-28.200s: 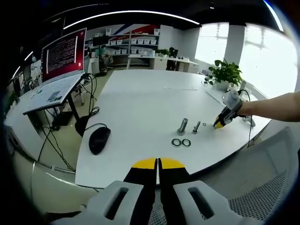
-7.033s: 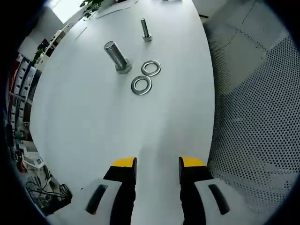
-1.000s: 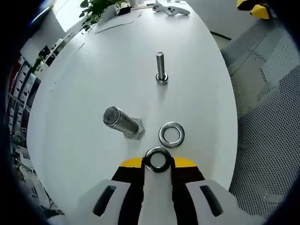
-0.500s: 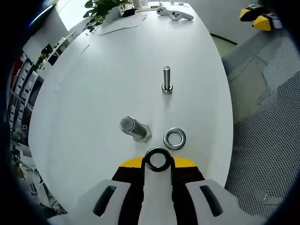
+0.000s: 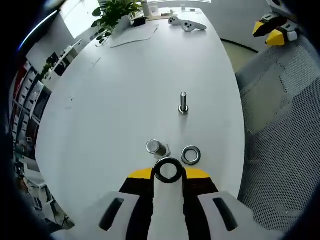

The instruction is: Place the washer onto the threaded stud by aligning its center hole with the stud, sliding it down to the base, and recovering from edge contact or off-axis alignment until the washer reaches the visible bottom stop.

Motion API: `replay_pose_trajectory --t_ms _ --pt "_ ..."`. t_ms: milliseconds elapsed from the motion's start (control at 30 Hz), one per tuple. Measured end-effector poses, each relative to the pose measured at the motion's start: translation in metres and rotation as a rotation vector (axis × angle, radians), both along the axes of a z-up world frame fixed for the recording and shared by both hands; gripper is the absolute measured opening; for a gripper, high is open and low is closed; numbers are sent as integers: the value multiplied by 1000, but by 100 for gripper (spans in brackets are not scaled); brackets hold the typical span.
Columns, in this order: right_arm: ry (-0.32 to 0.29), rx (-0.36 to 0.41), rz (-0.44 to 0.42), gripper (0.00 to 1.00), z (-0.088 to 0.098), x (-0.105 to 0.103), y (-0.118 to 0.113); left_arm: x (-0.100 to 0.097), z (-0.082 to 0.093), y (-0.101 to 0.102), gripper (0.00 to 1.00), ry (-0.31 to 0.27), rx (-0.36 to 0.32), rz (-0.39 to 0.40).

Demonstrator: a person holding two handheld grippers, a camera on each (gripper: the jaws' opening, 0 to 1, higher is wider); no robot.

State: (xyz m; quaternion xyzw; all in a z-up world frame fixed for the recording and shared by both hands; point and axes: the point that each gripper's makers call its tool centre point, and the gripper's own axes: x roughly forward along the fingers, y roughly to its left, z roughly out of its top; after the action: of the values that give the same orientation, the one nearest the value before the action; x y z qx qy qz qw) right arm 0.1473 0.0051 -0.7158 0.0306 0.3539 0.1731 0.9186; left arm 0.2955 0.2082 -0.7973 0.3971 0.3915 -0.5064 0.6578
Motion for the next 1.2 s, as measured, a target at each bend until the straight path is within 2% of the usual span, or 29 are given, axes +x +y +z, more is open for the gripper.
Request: replay_pose_trajectory --t_ms 233,467,1200 --pt "-2 2 -3 22 0 0 0 10 13 -12 19 -17 -13 -6" --pt "-1 1 0 22 0 0 0 15 15 -23 19 -22 -4 -28" --pt "-2 13 4 22 1 0 2 23 -10 -28 19 18 77 -58"
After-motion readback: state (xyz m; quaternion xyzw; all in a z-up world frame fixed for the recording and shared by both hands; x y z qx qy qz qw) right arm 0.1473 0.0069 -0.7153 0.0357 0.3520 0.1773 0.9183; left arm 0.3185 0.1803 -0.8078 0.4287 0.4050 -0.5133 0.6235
